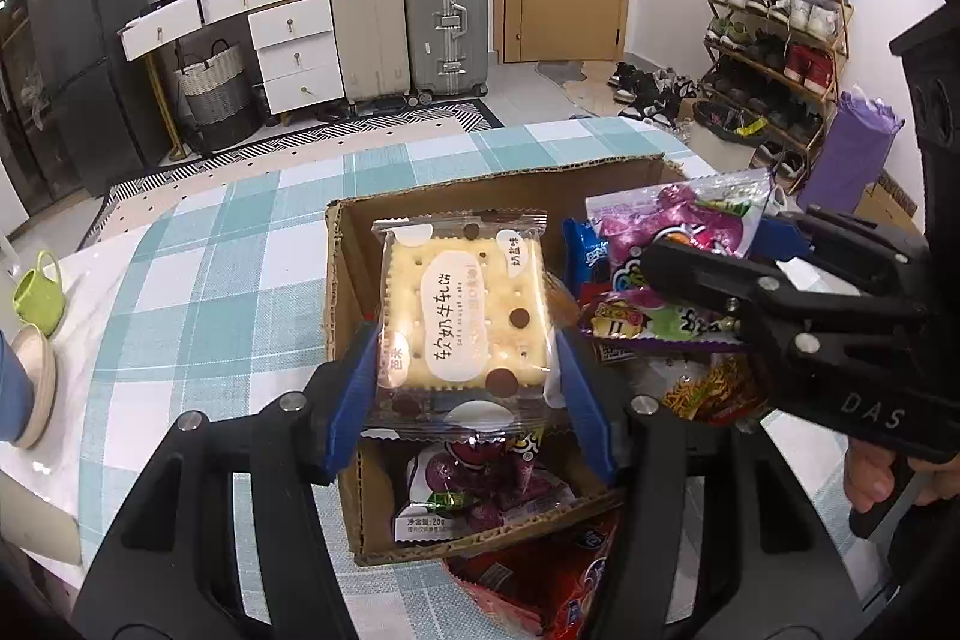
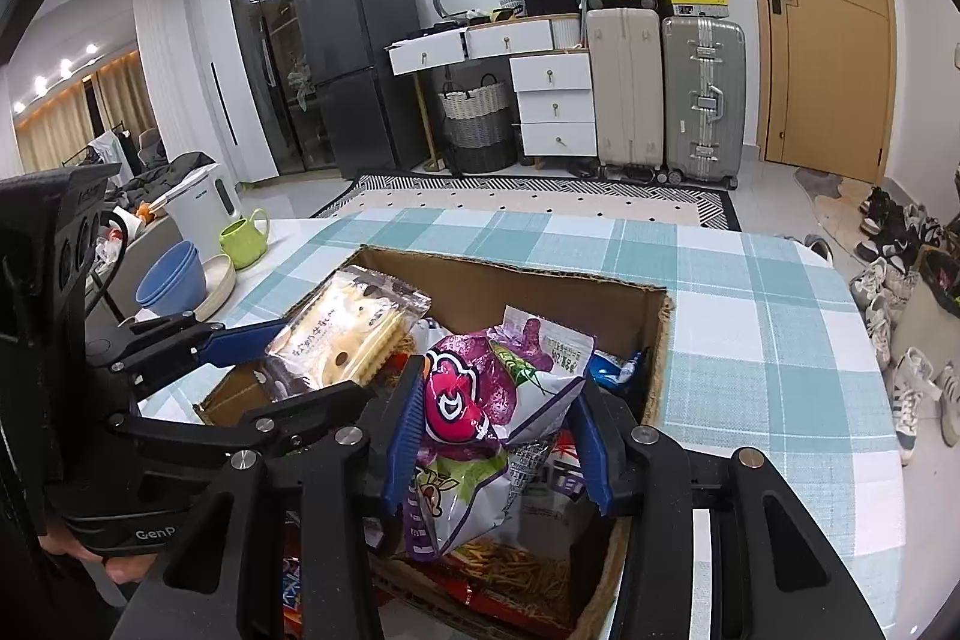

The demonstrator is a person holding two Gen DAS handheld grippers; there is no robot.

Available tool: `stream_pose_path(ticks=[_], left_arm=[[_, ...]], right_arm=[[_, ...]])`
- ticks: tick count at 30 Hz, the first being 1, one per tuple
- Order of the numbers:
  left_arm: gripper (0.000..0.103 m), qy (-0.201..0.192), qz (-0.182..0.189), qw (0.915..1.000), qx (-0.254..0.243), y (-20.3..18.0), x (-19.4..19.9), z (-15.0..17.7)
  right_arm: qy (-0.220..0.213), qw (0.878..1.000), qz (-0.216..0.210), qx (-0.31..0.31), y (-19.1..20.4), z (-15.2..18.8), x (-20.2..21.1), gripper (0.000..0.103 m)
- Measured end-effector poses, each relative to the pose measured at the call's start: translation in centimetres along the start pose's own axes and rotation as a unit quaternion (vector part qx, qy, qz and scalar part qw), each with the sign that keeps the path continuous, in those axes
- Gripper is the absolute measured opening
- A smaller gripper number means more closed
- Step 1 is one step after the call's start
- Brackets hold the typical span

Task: Organize snacks
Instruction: 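Carry the cracker pack and pink candy bag over the box with both grippers, then open both grippers to drop the cracker pack and candy bag into the box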

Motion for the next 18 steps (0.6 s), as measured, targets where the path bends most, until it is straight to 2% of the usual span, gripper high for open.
stream_pose_path(ticks=[2,4,5,6,8,9,10,12,13,14,16,18], left_arm=[[0.056,-0.010,0.015,0.9997,0.018,0.2,0.2,0.0],[0.056,-0.012,0.025,0.9991,0.033,0.5,0.4,0.2],[0.056,-0.009,0.026,0.9988,0.040,0.7,0.6,0.3],[0.056,-0.008,0.028,0.9985,0.046,0.8,0.8,0.3],[0.061,-0.007,0.030,0.9982,0.052,1.1,1.3,0.3],[0.064,-0.008,0.032,0.9981,0.053,1.1,1.7,0.2],[0.072,-0.009,0.035,0.9980,0.051,0.9,2.2,0.2],[0.080,-0.008,0.023,0.9987,0.046,0.6,3.2,0.4],[0.085,-0.006,0.005,0.9991,0.041,0.7,3.7,0.5],[0.085,-0.008,-0.005,0.9992,0.038,0.7,4.2,0.6],[0.088,-0.008,-0.007,0.9991,0.041,0.7,5.4,1.0],[0.103,-0.006,-0.001,0.9986,0.052,0.8,6.5,1.7]], right_arm=[[-0.004,1.000,0.013,0.008,0.0,0.1,0.3,0.055],[-0.017,0.999,0.030,0.026,0.2,0.1,1.1,0.068],[-0.024,0.999,0.032,0.034,0.4,0.2,1.7,0.081],[-0.032,0.998,0.033,0.040,0.6,0.2,2.3,0.086],[-0.039,0.998,0.033,0.042,0.7,0.3,3.4,0.087],[-0.039,0.998,0.032,0.041,0.7,0.5,3.8,0.091],[-0.038,0.998,0.034,0.038,0.6,0.6,4.3,0.094],[-0.044,0.998,0.039,0.035,0.3,1.0,5.2,0.101],[-0.047,0.997,0.042,0.032,0.2,1.2,5.8,0.102],[-0.049,0.997,0.046,0.028,0.0,1.4,6.2,0.102],[-0.048,0.997,0.054,0.019,-0.4,2.1,7.1,0.102],[-0.044,0.997,0.057,0.007,-0.8,2.7,7.8,0.102]])
Point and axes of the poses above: each gripper's, at about its wrist camera, not at the fingertips, and x roughly against the way its jaws point, y to its left, z to its underside, the point moved 8 cm from there along -x, roughly the way its jaws point, and after that the axes turned 12 degrees about -x, right-handed, at the moved point
